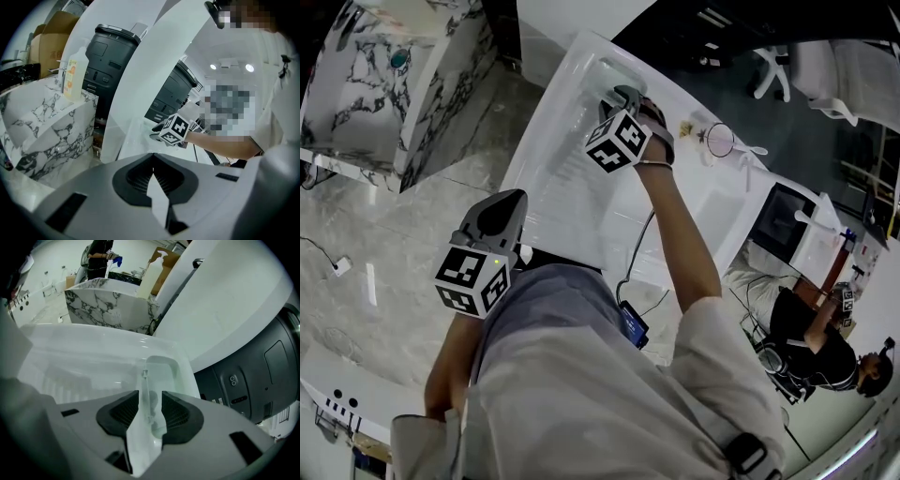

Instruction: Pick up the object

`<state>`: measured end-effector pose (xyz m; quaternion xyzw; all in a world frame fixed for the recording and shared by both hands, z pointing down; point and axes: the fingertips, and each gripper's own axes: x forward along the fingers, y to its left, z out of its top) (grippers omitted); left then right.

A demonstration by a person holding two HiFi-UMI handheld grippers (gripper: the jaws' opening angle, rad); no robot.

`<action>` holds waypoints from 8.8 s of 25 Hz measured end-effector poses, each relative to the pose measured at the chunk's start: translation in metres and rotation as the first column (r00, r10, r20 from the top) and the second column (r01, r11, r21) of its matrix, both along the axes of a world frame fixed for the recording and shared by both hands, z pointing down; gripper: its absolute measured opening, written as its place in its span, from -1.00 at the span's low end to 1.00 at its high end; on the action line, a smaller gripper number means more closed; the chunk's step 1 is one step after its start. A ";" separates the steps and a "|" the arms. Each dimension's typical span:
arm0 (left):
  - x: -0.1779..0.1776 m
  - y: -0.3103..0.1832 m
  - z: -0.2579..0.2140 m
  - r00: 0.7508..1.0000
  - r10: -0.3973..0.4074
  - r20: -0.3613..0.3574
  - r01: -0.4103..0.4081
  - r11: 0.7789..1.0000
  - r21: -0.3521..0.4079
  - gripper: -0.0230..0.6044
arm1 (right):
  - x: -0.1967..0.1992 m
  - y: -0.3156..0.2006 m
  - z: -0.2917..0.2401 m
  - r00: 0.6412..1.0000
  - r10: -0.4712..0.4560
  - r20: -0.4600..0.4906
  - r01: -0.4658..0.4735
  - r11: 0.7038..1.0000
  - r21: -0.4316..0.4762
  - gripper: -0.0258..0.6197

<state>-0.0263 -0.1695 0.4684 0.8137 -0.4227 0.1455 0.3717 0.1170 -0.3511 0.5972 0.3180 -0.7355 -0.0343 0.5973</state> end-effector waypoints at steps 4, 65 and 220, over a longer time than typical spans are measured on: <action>0.000 -0.003 0.001 1.000 -0.002 -0.001 0.002 1.000 -0.002 -0.91 | -0.001 -0.004 0.005 0.999 -0.022 -0.024 0.022 1.000 -0.007 -0.48; -0.021 0.003 -0.006 0.999 0.021 -0.029 -0.020 1.000 0.019 -0.91 | -0.008 0.006 -0.005 0.995 -0.011 -0.102 0.011 1.000 0.003 -0.71; -0.037 0.083 -0.069 0.988 0.105 -0.117 -0.082 0.979 0.187 -0.91 | -0.042 0.271 -0.145 0.704 0.452 0.548 -0.505 0.861 -0.060 -0.71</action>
